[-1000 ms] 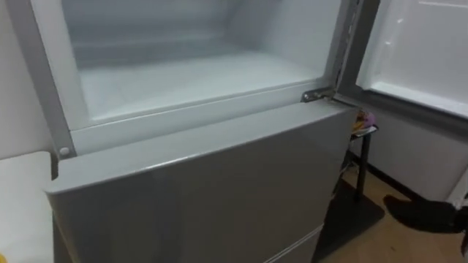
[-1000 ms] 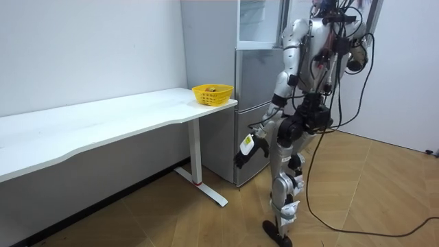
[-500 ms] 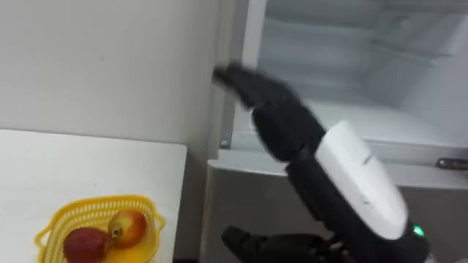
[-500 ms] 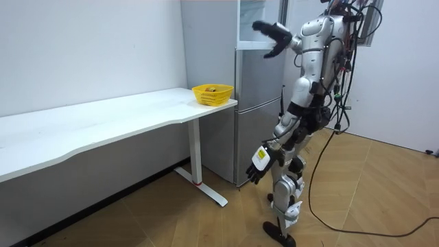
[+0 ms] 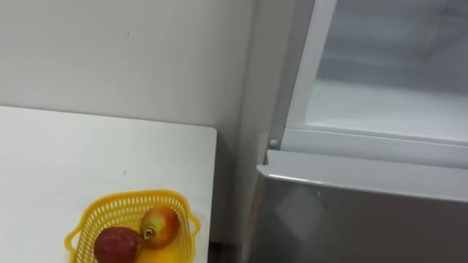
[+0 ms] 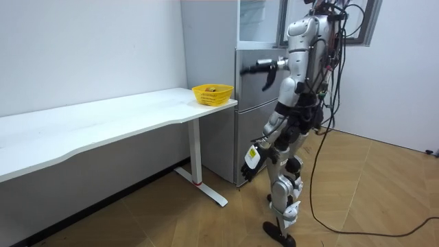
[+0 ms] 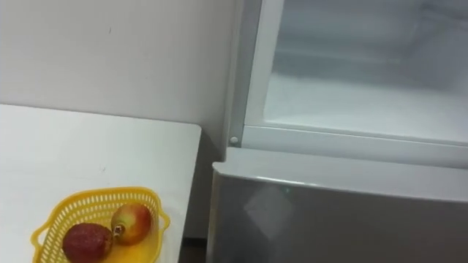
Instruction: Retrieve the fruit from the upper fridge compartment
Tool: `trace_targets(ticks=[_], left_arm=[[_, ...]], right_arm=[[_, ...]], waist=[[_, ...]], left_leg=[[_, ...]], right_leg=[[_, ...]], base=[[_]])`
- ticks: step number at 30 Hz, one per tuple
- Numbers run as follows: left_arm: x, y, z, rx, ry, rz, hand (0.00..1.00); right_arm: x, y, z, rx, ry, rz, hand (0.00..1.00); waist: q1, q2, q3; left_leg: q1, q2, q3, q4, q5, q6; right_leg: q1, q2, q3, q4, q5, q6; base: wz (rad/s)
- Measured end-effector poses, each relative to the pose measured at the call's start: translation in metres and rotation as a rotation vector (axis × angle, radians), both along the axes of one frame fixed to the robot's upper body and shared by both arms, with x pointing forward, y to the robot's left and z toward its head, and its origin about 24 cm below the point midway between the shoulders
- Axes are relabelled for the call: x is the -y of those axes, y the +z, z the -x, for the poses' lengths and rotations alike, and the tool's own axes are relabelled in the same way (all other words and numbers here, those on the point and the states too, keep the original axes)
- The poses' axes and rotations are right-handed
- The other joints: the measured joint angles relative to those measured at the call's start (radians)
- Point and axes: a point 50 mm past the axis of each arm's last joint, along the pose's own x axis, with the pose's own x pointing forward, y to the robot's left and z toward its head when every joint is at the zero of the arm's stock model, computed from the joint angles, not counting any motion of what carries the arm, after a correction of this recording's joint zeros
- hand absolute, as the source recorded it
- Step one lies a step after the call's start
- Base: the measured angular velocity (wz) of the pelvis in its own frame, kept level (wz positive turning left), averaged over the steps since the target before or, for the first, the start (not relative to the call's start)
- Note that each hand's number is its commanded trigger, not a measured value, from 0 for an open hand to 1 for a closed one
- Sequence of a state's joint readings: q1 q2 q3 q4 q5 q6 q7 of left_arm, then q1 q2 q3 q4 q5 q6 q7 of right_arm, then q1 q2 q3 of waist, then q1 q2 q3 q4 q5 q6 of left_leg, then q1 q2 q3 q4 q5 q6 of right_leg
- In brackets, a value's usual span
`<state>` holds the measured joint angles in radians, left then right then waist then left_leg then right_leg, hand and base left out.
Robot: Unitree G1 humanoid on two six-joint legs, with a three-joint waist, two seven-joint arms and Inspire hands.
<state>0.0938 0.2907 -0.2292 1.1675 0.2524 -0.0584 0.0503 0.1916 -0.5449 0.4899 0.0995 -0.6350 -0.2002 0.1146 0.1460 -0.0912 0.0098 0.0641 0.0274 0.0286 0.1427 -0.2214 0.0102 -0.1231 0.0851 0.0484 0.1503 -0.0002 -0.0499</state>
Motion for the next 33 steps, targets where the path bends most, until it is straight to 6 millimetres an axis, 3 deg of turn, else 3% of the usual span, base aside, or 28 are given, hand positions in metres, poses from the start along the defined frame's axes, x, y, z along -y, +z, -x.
trace_targets(ticks=[3, 7, 10, 14, 17, 20, 21, 22, 23, 24, 25, 26, 28, 29, 31, 33], left_arm=[[0.002, -0.001, -0.002, -0.010, -0.013, -0.001, 0.00], [0.007, -0.002, -0.002, -0.019, -0.046, -0.011, 0.00], [0.013, -0.004, -0.003, -0.020, -0.045, 0.003, 0.00], [0.018, -0.006, -0.001, -0.034, -0.043, 0.008, 0.00], [0.020, -0.007, 0.003, -0.032, 0.006, 0.020, 0.00], [0.016, -0.008, 0.017, -0.047, 0.109, 0.019, 0.00], [0.011, -0.008, 0.027, -0.052, 0.172, 0.011, 0.00], [0.003, -0.006, 0.035, -0.046, 0.249, -0.003, 0.00], [-0.002, -0.005, 0.039, -0.041, 0.290, -0.017, 0.00], [-0.011, -0.003, 0.050, -0.039, 0.364, -0.049, 0.00], [-0.017, -0.001, 0.064, -0.042, 0.433, -0.080, 0.00], [-0.019, 0.000, 0.069, -0.043, 0.461, -0.093, 0.00], [-0.028, 0.004, 0.089, -0.038, 0.578, -0.140, 0.00], [-0.029, 0.005, 0.092, -0.036, 0.599, -0.151, 0.00], [-0.037, 0.009, 0.099, -0.014, 0.665, -0.203, 0.00], [-0.038, 0.010, 0.100, 0.000, 0.702, -0.221, 0.00]], right_arm=[[0.020, -0.029, 0.017, -0.124, -0.044, 0.132, 0.00], [0.034, -0.068, 0.053, -0.277, -0.042, 0.297, 0.00], [0.034, -0.084, 0.081, -0.387, -0.049, 0.346, 0.00], [0.035, -0.098, 0.099, -0.506, -0.073, 0.389, 0.00], [0.040, -0.112, 0.119, -0.635, -0.157, 0.399, 0.00], [0.059, -0.120, 0.143, -0.773, -0.432, 0.326, 0.00], [0.075, -0.120, 0.152, -0.815, -0.631, 0.256, 0.00], [0.094, -0.117, 0.158, -0.813, -0.869, 0.174, 0.00], [0.104, -0.115, 0.159, -0.795, -0.993, 0.127, 0.00], [0.126, -0.110, 0.166, -0.751, -1.273, 0.024, 0.00], [0.149, -0.102, 0.164, -0.643, -1.535, -0.083, 0.00], [0.161, -0.096, 0.164, -0.579, -1.652, -0.129, 0.00], [0.204, -0.072, 0.149, -0.257, -2.018, -0.350, 0.00], [0.212, -0.066, 0.149, -0.183, -2.096, -0.401, 0.00], [0.234, -0.051, 0.149, 0.081, -2.369, -0.601, 0.00], [0.242, -0.044, 0.147, 0.236, -2.530, -0.755, 0.00]], waist=[[-0.001, 0.016, -0.0004], [-0.004, 0.040, -0.0092], [-0.007, 0.053, -0.0079], [-0.011, 0.060, -0.0066], [-0.016, 0.057, -0.0114], [-0.057, 0.060, -0.0074], [-0.076, 0.061, -0.0100], [-0.105, 0.040, -0.0077], [-0.115, 0.038, -0.0061], [-0.147, 0.032, -0.0038], [-0.170, 0.030, -0.0027], [-0.181, 0.027, -0.0039], [-0.228, 0.017, -0.0032], [-0.240, 0.015, -0.0018], [-0.264, -0.006, -0.0120], [-0.294, -0.019, -0.0193]], left_leg=[[0.000, 0.000, -0.001, 0.000, -0.006, 0.006], [0.021, -0.001, -0.006, -0.009, -0.006, 0.006], [0.029, -0.001, -0.005, -0.012, -0.011, 0.010], [0.034, -0.001, 0.002, -0.012, -0.013, 0.011], [0.037, -0.001, 0.003, -0.009, -0.014, 0.011], [0.052, -0.002, 0.000, -0.012, -0.014, 0.012], [0.055, -0.001, 0.001, -0.012, -0.015, 0.013], [0.059, -0.002, 0.001, -0.013, -0.016, 0.014], [0.061, -0.002, 0.000, -0.014, -0.016, 0.014], [0.071, -0.002, -0.001, -0.014, -0.016, 0.014], [0.085, 0.000, 0.001, -0.015, -0.020, 0.014], [0.090, 0.000, 0.002, -0.014, -0.023, 0.014], [0.097, -0.001, 0.017, -0.011, -0.029, 0.014], [0.096, 0.000, 0.021, -0.010, -0.030, 0.014], [0.091, 0.004, 0.023, -0.007, -0.032, 0.011], [0.088, 0.007, 0.019, -0.005, -0.033, 0.009]], right_leg=[[0.001, -0.003, -0.009, 0.000, -0.009, 0.004], [0.022, -0.008, -0.026, 0.000, -0.024, 0.008], [0.034, -0.010, -0.032, 0.001, -0.034, 0.011], [0.037, -0.010, -0.027, 0.004, -0.035, 0.011], [0.040, -0.011, -0.028, 0.007, -0.035, 0.011], [0.054, -0.011, -0.027, 0.007, -0.039, 0.012], [0.057, -0.010, -0.023, 0.010, -0.043, 0.014], [0.058, -0.011, -0.022, 0.015, -0.047, 0.015], [0.058, -0.011, -0.021, 0.020, -0.051, 0.015], [0.069, -0.010, -0.019, 0.020, -0.057, 0.015], [0.081, -0.008, -0.018, 0.022, -0.062, 0.015], [0.082, -0.006, -0.013, 0.028, -0.065, 0.015], [0.073, -0.001, 0.004, 0.041, -0.073, 0.018], [0.072, 0.000, 0.006, 0.040, -0.073, 0.019], [0.072, 0.003, 0.006, 0.040, -0.071, 0.018], [0.072, 0.003, 0.000, 0.039, -0.068, 0.011]], base=[[0.05], [0.14], [0.09], [-0.04], [0.02], [0.04], [0.00], [0.04], [0.00], [0.04], [0.00], [-0.12], [-0.25], [-0.16], [-0.02], [0.06]])
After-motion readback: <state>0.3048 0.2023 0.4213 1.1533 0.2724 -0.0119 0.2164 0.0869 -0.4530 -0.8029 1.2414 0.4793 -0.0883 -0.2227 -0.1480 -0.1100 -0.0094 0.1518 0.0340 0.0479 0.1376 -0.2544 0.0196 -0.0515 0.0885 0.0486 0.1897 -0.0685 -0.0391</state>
